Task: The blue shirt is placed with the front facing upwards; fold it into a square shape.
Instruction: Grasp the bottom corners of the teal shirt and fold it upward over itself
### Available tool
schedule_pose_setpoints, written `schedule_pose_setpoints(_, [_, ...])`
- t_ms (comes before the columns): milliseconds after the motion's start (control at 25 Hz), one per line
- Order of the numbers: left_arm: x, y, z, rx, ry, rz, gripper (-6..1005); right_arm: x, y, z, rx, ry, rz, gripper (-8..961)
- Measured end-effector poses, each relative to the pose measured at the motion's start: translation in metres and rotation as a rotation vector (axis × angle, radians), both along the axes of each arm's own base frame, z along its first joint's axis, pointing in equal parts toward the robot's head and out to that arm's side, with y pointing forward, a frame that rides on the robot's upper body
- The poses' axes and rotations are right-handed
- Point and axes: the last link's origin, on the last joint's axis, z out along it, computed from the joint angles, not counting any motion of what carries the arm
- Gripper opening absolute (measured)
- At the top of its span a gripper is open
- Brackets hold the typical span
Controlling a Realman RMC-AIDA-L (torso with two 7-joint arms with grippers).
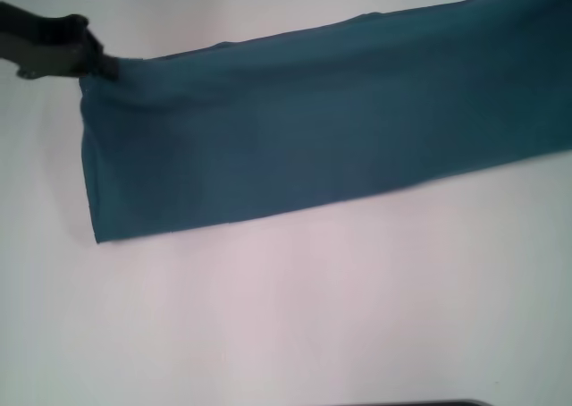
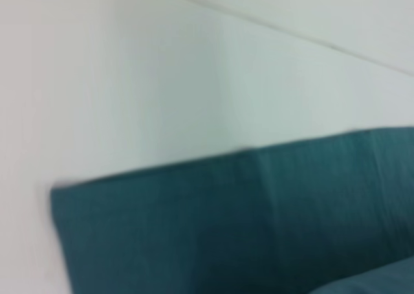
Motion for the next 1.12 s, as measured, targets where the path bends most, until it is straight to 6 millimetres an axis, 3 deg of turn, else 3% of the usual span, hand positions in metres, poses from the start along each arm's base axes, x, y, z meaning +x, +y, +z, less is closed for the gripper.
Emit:
schedule_pose_setpoints(160, [-0.001,0.009,-0.017,0.066,0.042,-0.001,76,0.004,0.007,-0.022,0.059,-0.016,-0.016,26])
schedule_pose_setpoints(560, [-0.018,0.016,-0.032,0.174,0.051,0.043,82,0.023,0.027,-0.062,0.172,-0.151,-0.042,28])
schedule_pose_setpoints(920, [-0.016,0.023,-0.040,0.244,0.038,0.044,86,0.030,0.031,-0.066,0.221,-0.184,-0.053,29])
schedule_pose_setpoints(1120, [-0.010,0.028,-0.041,0.250,0.034,0.047,88,0.022,0.043,-0.062,0.266,-0.209,-0.030,30])
